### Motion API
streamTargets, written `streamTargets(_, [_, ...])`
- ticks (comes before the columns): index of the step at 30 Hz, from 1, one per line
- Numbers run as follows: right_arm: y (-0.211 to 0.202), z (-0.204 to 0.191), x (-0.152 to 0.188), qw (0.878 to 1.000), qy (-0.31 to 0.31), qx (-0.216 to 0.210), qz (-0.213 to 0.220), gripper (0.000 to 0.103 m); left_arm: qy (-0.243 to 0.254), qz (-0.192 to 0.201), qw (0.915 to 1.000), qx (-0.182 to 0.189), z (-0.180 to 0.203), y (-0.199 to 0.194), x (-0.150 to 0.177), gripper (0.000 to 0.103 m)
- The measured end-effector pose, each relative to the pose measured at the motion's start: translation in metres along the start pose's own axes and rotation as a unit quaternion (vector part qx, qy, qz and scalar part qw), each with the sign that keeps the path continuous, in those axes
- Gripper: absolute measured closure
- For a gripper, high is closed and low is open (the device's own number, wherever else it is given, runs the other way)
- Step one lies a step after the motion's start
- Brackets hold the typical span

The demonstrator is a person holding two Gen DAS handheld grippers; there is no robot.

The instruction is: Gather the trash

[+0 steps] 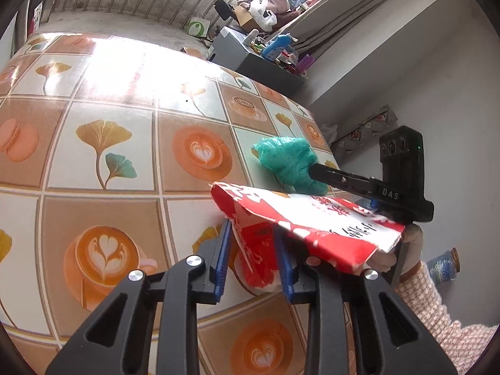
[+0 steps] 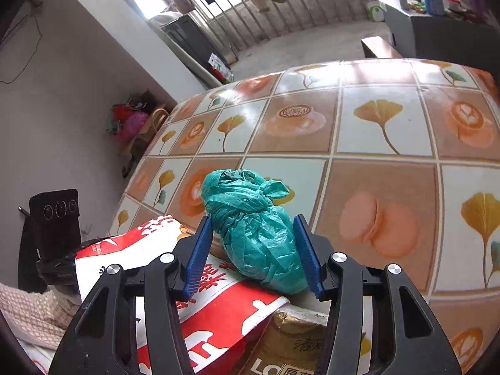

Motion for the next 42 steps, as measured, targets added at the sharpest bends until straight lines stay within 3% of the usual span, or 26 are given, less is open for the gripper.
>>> streamTargets(8, [-0.033,-0.003,0.052,0.995,0.074,0.026,0.063,0.053,0.002,-0.002,1.0000,0.004,0.009,0.006,0.003,0.077])
streamTargets(14, [-0.049,-0.008,0.065,0.982,0.153,0.014,0.106,0.052,0.004,0.004,1.0000,0.007,0.013,0.014,-0.003,0.077])
streamTargets(18, [-0.064,-0.011,0.064,0.978,0.164,0.008,0.126,0.049,0.018,0.009,0.9998,0.001,0.018,0.021,-0.013,0.076])
streamTargets(19, [-0.069,-0.010,0.063,0.978,0.163,0.013,0.133,0.047,0.019,0.012,0.9997,-0.002,0.018,0.020,-0.014,0.075])
streamTargets(21, [-0.081,-0.006,0.058,0.975,0.162,0.023,0.148,0.046,0.015,0.024,0.9996,-0.006,0.017,0.013,-0.015,0.057])
streamTargets(25, [-0.101,0.005,0.055,0.971,0.166,0.039,0.168,0.043,0.013,0.034,0.9993,-0.009,0.012,-0.006,-0.008,0.051])
streamTargets(32, [-0.116,0.022,0.082,0.968,0.173,0.068,0.168,0.043,0.037,0.021,0.9991,0.006,0.017,-0.038,0.018,0.051])
streamTargets(40, [-0.111,0.013,0.106,0.979,0.119,0.092,0.139,0.030,0.091,-0.049,0.9905,0.091,0.065,-0.048,0.066,0.050])
streamTargets(42, [-0.108,0.006,0.109,0.982,0.092,0.097,0.130,0.026,0.097,-0.064,0.9884,0.098,0.073,-0.043,0.076,0.047])
Point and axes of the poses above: each gripper's, at about its wrist camera, not at the fingertips, and y roughly the way its jaws point, z to its right, x to its underside, the point moved 10 cm from there along y, roughly the way its jaws point, and after that the axes turned 5 degrees about y, right-handed, at the moved point
